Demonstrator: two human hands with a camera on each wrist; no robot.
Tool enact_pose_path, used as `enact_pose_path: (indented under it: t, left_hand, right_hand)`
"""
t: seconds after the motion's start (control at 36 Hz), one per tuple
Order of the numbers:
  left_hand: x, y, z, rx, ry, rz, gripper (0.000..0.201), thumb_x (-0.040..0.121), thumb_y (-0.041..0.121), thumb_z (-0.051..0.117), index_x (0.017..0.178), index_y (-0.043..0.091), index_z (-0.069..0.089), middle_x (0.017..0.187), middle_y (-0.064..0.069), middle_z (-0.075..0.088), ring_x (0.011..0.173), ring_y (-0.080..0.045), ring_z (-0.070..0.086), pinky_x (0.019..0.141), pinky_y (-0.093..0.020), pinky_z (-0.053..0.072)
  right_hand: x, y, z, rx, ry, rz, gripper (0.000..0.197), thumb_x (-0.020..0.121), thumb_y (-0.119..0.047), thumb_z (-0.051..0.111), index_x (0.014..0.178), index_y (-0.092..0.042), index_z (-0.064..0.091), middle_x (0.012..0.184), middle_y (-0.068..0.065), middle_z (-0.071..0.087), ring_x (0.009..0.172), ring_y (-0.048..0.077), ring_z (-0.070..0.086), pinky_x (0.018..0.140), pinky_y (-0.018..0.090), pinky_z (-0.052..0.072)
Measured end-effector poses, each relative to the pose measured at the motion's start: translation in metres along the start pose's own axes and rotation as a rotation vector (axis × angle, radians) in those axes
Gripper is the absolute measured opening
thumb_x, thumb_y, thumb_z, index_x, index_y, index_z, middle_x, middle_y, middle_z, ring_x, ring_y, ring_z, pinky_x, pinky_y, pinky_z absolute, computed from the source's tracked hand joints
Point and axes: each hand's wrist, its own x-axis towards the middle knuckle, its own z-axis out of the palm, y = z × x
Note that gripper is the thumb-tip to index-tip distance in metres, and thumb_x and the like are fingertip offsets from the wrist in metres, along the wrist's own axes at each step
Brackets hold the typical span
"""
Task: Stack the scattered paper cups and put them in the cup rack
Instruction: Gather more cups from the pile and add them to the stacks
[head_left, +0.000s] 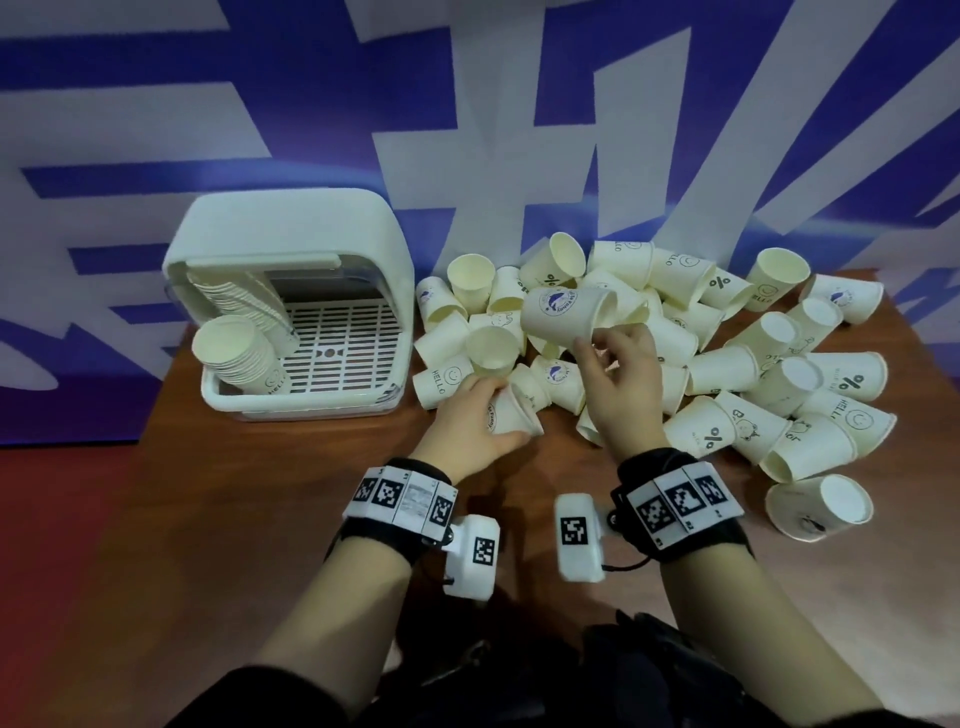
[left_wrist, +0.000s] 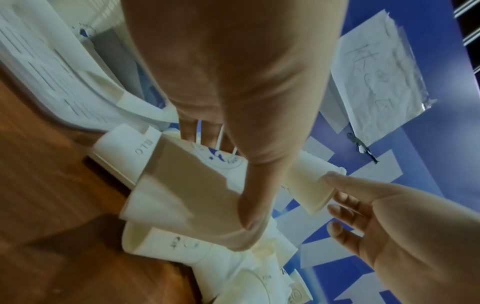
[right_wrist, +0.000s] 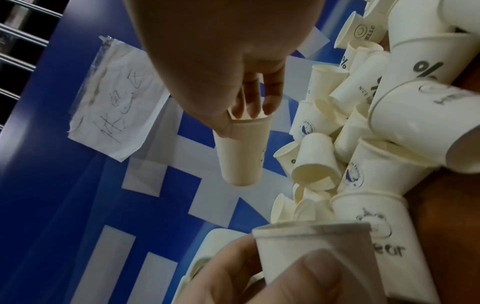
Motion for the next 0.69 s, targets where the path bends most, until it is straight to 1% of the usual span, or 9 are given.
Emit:
enact_pose_path:
  t: [0.08,0.14,0.22,0.28,0.31,0.42,0.47,0.56,0.69]
  left_hand:
    - [-0.011,-0.010,-0.020,-0.031,0.028,0.006,0.071,0.075,0.038,0.079,0.134,0.014,0.047,0.127,0.000,0.047,0.119,-0.014,0.046,0.103,-0.028,0.036]
    - [-0.019,-0.017,-0.034,-0.035,0.052,0.004,0.069,0.075,0.037,0.078,0.133,0.014,0.048,0.128,0.001,0.046,0.119,-0.013,0.044,0.100,-0.024,0.035]
    - [-0.029,-0.029,-0.055,-0.094,0.085,-0.027,0.072,0.074,0.037,0.078,0.135,0.013,0.047,0.129,-0.001,0.046,0.116,-0.014,0.047,0.098,-0.025,0.038]
    - [-0.035,-0.038,-0.070,-0.130,0.121,-0.041,0.072,0.073,0.038,0.079,0.134,0.013,0.048,0.127,0.000,0.047,0.112,-0.012,0.049,0.094,-0.024,0.039]
    - [-0.037,-0.043,-0.076,-0.130,0.141,-0.044,0.072,0.073,0.039,0.079,0.133,0.014,0.048,0.126,0.000,0.047,0.111,-0.012,0.049,0.094,-0.024,0.039]
    - [-0.042,-0.062,-0.101,-0.141,0.222,-0.051,0.067,0.072,0.037,0.080,0.128,0.015,0.051,0.121,0.001,0.050,0.113,-0.015,0.050,0.098,-0.032,0.042]
    - [-0.045,-0.072,-0.112,-0.156,0.255,-0.057,0.069,0.072,0.036,0.080,0.130,0.014,0.050,0.123,0.000,0.050,0.115,-0.017,0.049,0.101,-0.036,0.042]
    - [-0.050,-0.084,-0.128,-0.178,0.301,-0.076,0.073,0.074,0.036,0.079,0.134,0.013,0.046,0.129,-0.003,0.050,0.119,-0.018,0.049,0.103,-0.038,0.042]
    - [-0.058,-0.101,-0.153,-0.200,0.342,-0.105,0.076,0.078,0.034,0.077,0.140,0.014,0.038,0.139,-0.003,0.045,0.126,-0.019,0.044,0.108,-0.040,0.038]
  right_hand:
    - [-0.008,-0.017,0.015,0.003,-0.028,-0.009,0.014,0.092,-0.014,0.060,0.091,-0.002,0.066,0.098,0.004,0.046,0.090,0.016,0.049,0.068,0.001,0.034]
    - [-0.013,-0.029,0.025,0.011,-0.054,-0.042,0.013,0.093,-0.012,0.058,0.089,-0.001,0.065,0.096,0.004,0.049,0.092,0.017,0.048,0.069,0.001,0.033]
    - [-0.019,-0.046,0.041,0.018,-0.088,-0.123,0.016,0.095,-0.013,0.055,0.088,-0.003,0.065,0.087,0.001,0.056,0.084,0.015,0.051,0.071,0.008,0.035]
    - [-0.022,-0.057,0.053,0.039,-0.093,-0.149,0.016,0.095,-0.015,0.055,0.091,-0.005,0.067,0.086,0.000,0.060,0.084,0.016,0.054,0.074,0.018,0.040]
    - [-0.024,-0.062,0.059,0.050,-0.090,-0.156,0.016,0.095,-0.016,0.055,0.092,-0.006,0.067,0.086,0.000,0.061,0.084,0.015,0.055,0.074,0.020,0.042]
    - [-0.028,-0.084,0.081,0.055,-0.093,-0.181,0.014,0.093,-0.013,0.058,0.097,-0.005,0.069,0.084,-0.004,0.061,0.078,0.001,0.049,0.071,0.004,0.035]
    - [-0.029,-0.094,0.091,0.070,-0.095,-0.181,0.015,0.092,-0.013,0.059,0.102,-0.006,0.068,0.088,-0.006,0.062,0.077,-0.001,0.053,0.073,0.002,0.036]
    - [-0.033,-0.107,0.106,0.120,-0.111,-0.150,0.018,0.093,-0.014,0.059,0.109,-0.008,0.064,0.093,-0.011,0.060,0.084,-0.010,0.054,0.076,0.002,0.038]
    - [-0.037,-0.125,0.130,0.146,-0.105,-0.174,0.016,0.093,-0.012,0.057,0.107,-0.010,0.064,0.093,-0.013,0.061,0.086,-0.016,0.054,0.075,0.003,0.039]
